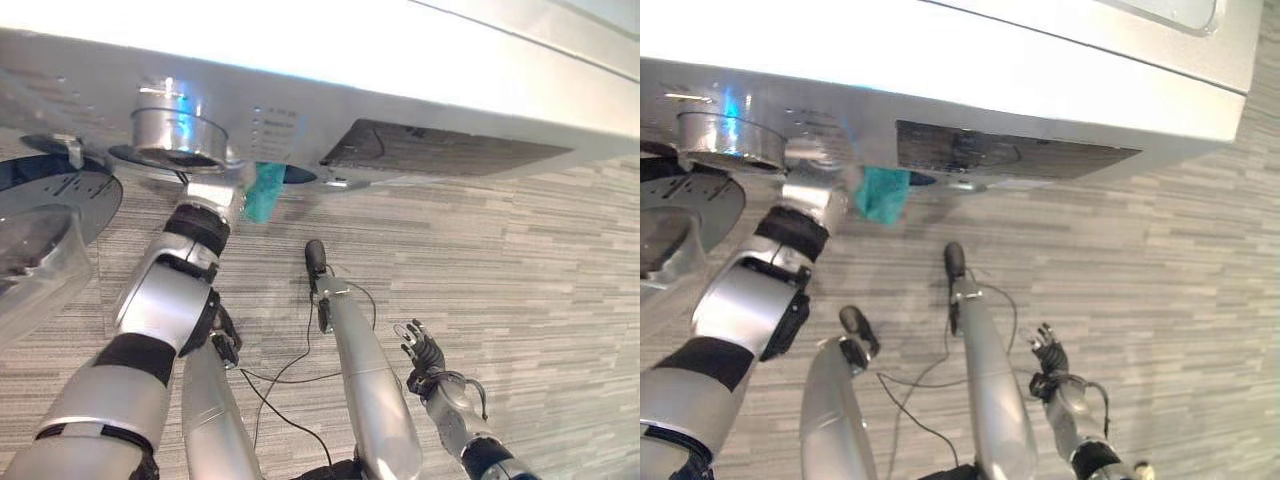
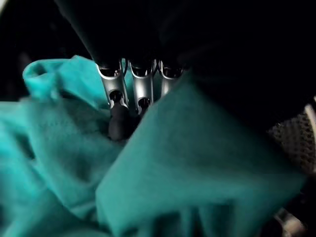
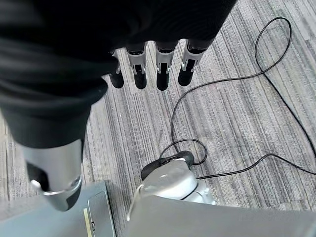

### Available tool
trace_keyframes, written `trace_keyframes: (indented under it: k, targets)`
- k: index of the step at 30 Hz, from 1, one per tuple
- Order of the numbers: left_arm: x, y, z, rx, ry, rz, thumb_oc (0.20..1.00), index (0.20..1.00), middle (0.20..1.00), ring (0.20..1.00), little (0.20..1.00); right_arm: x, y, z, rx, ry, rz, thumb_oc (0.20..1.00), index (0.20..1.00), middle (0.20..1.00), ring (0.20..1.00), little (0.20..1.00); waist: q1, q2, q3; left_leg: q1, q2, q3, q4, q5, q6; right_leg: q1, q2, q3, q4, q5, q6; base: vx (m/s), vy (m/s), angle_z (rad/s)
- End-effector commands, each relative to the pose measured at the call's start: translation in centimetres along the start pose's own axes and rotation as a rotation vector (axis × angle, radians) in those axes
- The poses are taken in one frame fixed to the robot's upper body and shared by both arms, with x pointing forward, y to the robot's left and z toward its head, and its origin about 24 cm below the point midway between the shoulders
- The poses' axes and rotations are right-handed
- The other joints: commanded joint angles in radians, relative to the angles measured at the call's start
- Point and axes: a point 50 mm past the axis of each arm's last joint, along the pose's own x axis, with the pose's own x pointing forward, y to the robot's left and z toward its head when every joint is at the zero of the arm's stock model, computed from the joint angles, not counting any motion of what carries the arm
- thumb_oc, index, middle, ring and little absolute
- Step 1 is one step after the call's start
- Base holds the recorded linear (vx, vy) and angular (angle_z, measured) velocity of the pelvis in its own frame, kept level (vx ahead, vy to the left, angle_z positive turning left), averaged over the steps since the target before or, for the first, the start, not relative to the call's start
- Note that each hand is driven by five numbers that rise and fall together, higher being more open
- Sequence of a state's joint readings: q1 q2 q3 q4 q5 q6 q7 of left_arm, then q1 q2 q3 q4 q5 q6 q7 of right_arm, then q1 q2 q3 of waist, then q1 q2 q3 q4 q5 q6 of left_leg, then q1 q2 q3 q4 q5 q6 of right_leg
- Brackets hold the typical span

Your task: Grab the laundry basket,head to the washer,open it,put in the laundry and shut it.

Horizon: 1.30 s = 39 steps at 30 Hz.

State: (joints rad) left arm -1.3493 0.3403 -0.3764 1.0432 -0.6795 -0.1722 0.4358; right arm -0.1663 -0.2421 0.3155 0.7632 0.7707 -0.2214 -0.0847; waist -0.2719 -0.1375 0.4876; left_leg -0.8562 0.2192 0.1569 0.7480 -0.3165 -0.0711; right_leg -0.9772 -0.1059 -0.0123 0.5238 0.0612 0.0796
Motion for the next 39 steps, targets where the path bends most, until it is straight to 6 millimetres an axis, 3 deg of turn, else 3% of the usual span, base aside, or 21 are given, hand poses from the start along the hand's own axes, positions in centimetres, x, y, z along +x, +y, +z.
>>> trace_keyframes:
  k: [1, 2, 4, 6, 7, 9, 10, 11, 14, 15, 16, 17, 18, 24, 29, 30, 31, 33, 34, 35, 39]
  targets:
    - [0.7, -3.6, 10.8, -0.334, -0.252, -0.125, 0.200, 0.200, 0.200, 0.200, 0.200, -0.7, -2.5, 0.3, -0.049, -0.002, -0.044, 1.000, 1.000, 1.000, 1.000, 1.000, -0.024, 0.037, -0.056, 0.037, 0.056, -0.047, -0.051, 0.029, -0.055, 0.014, -0.014, -0.002, -0.073, -0.047, 0.081, 0.04, -0.003, -0.10]
    - [0.4, -3.9, 12.2, -0.341, -0.303, -0.149, 0.300, 0.300, 0.300, 0.300, 0.300, -0.8, -2.5, 0.4, -0.050, -0.004, -0.040, 1.000, 1.000, 1.000, 1.000, 1.000, -0.028, 0.038, -0.057, 0.045, 0.059, -0.039, -0.060, 0.033, -0.057, 0.018, -0.008, 0.001, -0.091, -0.040, 0.083, 0.03, 0.002, -0.13]
    - [0.2, -3.9, 12.7, -0.276, -0.340, -0.155, 1.000, 1.000, 1.000, 1.000, 1.000, -0.9, -2.6, 0.5, -0.049, -0.008, -0.038, 1.000, 1.000, 1.000, 1.000, 1.000, -0.031, 0.035, -0.056, 0.052, 0.061, -0.033, -0.066, 0.035, -0.057, 0.022, -0.004, 0.004, -0.100, -0.035, 0.085, 0.01, 0.008, -0.14]
    - [0.6, -3.5, 12.0, -0.031, -0.355, -0.179, 1.000, 1.000, 1.000, 1.000, 1.000, -1.1, -3.5, 0.9, -0.077, -0.014, -0.044, 1.000, 1.000, 1.000, 1.000, 1.000, -0.037, 0.031, -0.051, 0.062, 0.065, -0.023, -0.072, 0.040, -0.056, 0.028, 0.004, 0.013, -0.119, -0.023, 0.086, 0.00, 0.019, -0.14]
    - [0.6, -3.6, 12.1, -0.030, -0.356, -0.180, 1.000, 1.000, 1.000, 1.000, 1.000, -1.0, -3.5, 0.9, -0.076, -0.014, -0.044, 1.000, 1.000, 1.000, 1.000, 1.000, -0.036, 0.030, -0.050, 0.063, 0.065, -0.022, -0.073, 0.040, -0.056, 0.029, 0.004, 0.013, -0.120, -0.023, 0.086, 0.00, 0.002, -0.19]
    - [1.7, -2.0, 10.1, 0.329, -0.313, -0.165, 1.000, 1.000, 1.000, 1.000, 1.000, -1.1, -4.5, 0.8, -0.087, 0.002, -0.076, 1.000, 1.000, 1.000, 1.000, 1.000, -0.033, 0.034, -0.044, 0.067, 0.065, -0.019, -0.074, 0.046, -0.053, 0.031, 0.003, 0.018, -0.123, -0.016, 0.085, 0.00, -0.008, -0.14]
    - [1.7, -2.0, 10.2, 0.329, -0.314, -0.165, 1.000, 1.000, 1.000, 1.000, 1.000, -1.1, -4.5, 0.8, -0.087, 0.002, -0.076, 1.000, 1.000, 1.000, 1.000, 1.000, -0.032, 0.034, -0.044, 0.067, 0.065, -0.019, -0.074, 0.046, -0.053, 0.031, 0.003, 0.018, -0.123, -0.016, 0.085, 0.00, -0.016, -0.07]
    - [2.2, -1.0, 8.7, 0.626, -0.283, -0.153, 1.000, 1.000, 1.000, 1.000, 1.000, -1.1, -5.2, 0.7, -0.089, 0.013, -0.098, 1.000, 1.000, 1.000, 1.000, 1.000, -0.032, 0.038, -0.045, 0.069, 0.063, -0.020, -0.083, 0.051, -0.054, 0.033, -0.001, 0.017, -0.127, -0.014, 0.083, -0.01, -0.011, -0.04]
    - [2.3, -0.7, 6.1, 0.998, -0.232, -0.198, 1.000, 1.000, 1.000, 1.000, 1.000, -1.0, -5.8, 0.5, -0.105, 0.034, -0.106, 1.000, 1.000, 1.000, 1.000, 1.000, -0.029, 0.048, -0.052, 0.061, 0.056, -0.025, -0.089, 0.056, -0.054, 0.031, -0.006, 0.013, -0.133, -0.009, 0.081, 0.00, 0.000, 0.00]
    - [2.3, -0.7, 6.1, 0.999, -0.233, -0.199, 1.000, 1.000, 1.000, 1.000, 1.000, -1.0, -5.8, 0.5, -0.104, 0.034, -0.106, 1.000, 1.000, 1.000, 1.000, 1.000, -0.029, 0.048, -0.052, 0.061, 0.055, -0.025, -0.088, 0.056, -0.055, 0.030, -0.006, 0.013, -0.133, -0.009, 0.081, 0.00, -0.015, 0.05]
    - [2.1, -0.8, 4.7, 1.260, -0.220, -0.254, 1.000, 1.000, 1.000, 1.000, 1.000, -0.9, -5.8, 0.4, -0.108, 0.050, -0.091, 1.000, 1.000, 1.000, 1.000, 1.000, -0.026, 0.052, -0.055, 0.058, 0.052, -0.031, -0.094, 0.060, -0.057, 0.030, -0.008, 0.011, -0.137, -0.007, 0.081, 0.00, -0.008, 0.05]
    - [2.1, -0.8, 4.7, 1.261, -0.220, -0.254, 1.000, 1.000, 1.000, 1.000, 1.000, -0.9, -5.7, 0.4, -0.108, 0.050, -0.091, 1.000, 1.000, 1.000, 1.000, 1.000, -0.026, 0.052, -0.055, 0.058, 0.052, -0.031, -0.094, 0.060, -0.057, 0.030, -0.008, 0.010, -0.137, -0.007, 0.081, 0.00, -0.016, 0.06]
    - [1.5, -1.7, 2.9, 1.550, -0.251, -0.357, 1.000, 1.000, 1.000, 1.000, 1.000, -0.9, -5.7, 0.3, -0.090, 0.063, -0.078, 1.000, 1.000, 1.000, 1.000, 1.000, -0.015, 0.058, -0.057, 0.055, 0.050, -0.037, -0.102, 0.060, -0.059, 0.031, -0.009, 0.007, -0.139, -0.008, 0.081, 0.00, -0.007, 0.03]
    - [0.0, -2.1, -0.1, 1.660, -0.255, -0.479, 1.000, 1.000, 1.000, 1.000, 1.000, -1.1, -5.3, -0.3, -0.050, 0.089, -0.060, 1.000, 1.000, 1.000, 1.000, 1.000, 0.015, 0.074, -0.046, 0.052, 0.046, -0.044, -0.113, 0.060, -0.058, 0.034, -0.014, 0.004, -0.132, -0.019, 0.081, 0.00, 0.003, 0.06]
    - [-0.6, -1.1, -0.8, 1.571, -0.274, -0.466, 1.000, 1.000, 1.000, 1.000, 1.000, -1.3, -5.3, -0.7, -0.047, 0.106, -0.057, 1.000, 1.000, 1.000, 1.000, 1.000, 0.042, 0.081, -0.031, 0.056, 0.036, -0.049, -0.127, 0.066, -0.054, 0.047, -0.024, -0.001, -0.132, -0.028, 0.079, -0.02, 0.004, 0.05]
    - [-1.1, -0.8, -1.4, 1.503, -0.262, -0.460, 1.000, 1.000, 1.000, 1.000, 1.000, -1.3, -5.2, -0.8, -0.050, 0.111, -0.052, 1.000, 1.000, 1.000, 1.000, 1.000, 0.043, 0.075, -0.024, 0.047, 0.021, -0.049, -0.138, 0.100, -0.048, 0.047, -0.036, -0.003, -0.148, 0.000, 0.071, -0.01, 0.017, 0.09]
    - [-1.4, -0.7, -2.0, 1.470, -0.254, -0.460, 1.000, 1.000, 1.000, 1.000, 1.000, -1.3, -5.2, -1.0, -0.055, 0.117, -0.052, 1.000, 1.000, 1.000, 1.000, 1.000, 0.051, 0.083, -0.026, 0.064, 0.025, -0.055, -0.141, 0.073, -0.052, 0.059, -0.032, -0.007, -0.137, -0.028, 0.078, -0.08, -0.001, 0.15]
    - [-1.7, -0.6, -2.4, 1.441, -0.248, -0.460, 1.000, 1.000, 1.000, 1.000, 1.000, -1.3, -5.2, -1.0, -0.061, 0.118, -0.052, 1.000, 1.000, 1.000, 1.000, 1.000, 0.048, 0.074, -0.021, 0.053, 0.015, -0.052, -0.145, 0.103, -0.047, 0.057, -0.041, -0.007, -0.154, 0.000, 0.071, 0.00, 0.012, 0.18]
    - [-1.9, -0.4, -2.8, 1.420, -0.239, -0.460, 1.000, 1.000, 1.000, 1.000, 1.000, -1.4, -5.3, -1.1, -0.065, 0.123, -0.056, 1.000, 1.000, 1.000, 1.000, 1.000, 0.056, 0.083, -0.023, 0.069, 0.021, -0.058, -0.149, 0.077, -0.052, 0.068, -0.036, -0.011, -0.143, -0.030, 0.077, 0.00, 0.013, 0.15]
    - [-1.9, -0.4, -2.8, 1.420, -0.240, -0.459, 1.000, 1.000, 1.000, 1.000, 1.000, -1.4, -5.3, -1.1, -0.064, 0.122, -0.056, 1.000, 1.000, 1.000, 1.000, 1.000, 0.050, 0.076, -0.020, 0.055, 0.014, -0.054, -0.148, 0.105, -0.047, 0.060, -0.043, -0.009, -0.155, -0.002, 0.070, -0.01, 0.032, 0.16]
    - [-3.8, 1.1, -5.0, 1.296, -0.191, -0.468, 1.000, 1.000, 1.000, 1.000, 1.000, -1.2, -5.3, -0.7, -0.071, 0.106, -0.061, 1.000, 1.000, 1.000, 1.000, 1.000, 0.069, 0.080, -0.013, 0.066, -0.002, -0.061, -0.167, 0.112, -0.043, 0.080, -0.049, -0.016, -0.164, -0.006, 0.066, -0.03, 0.028, 0.08]
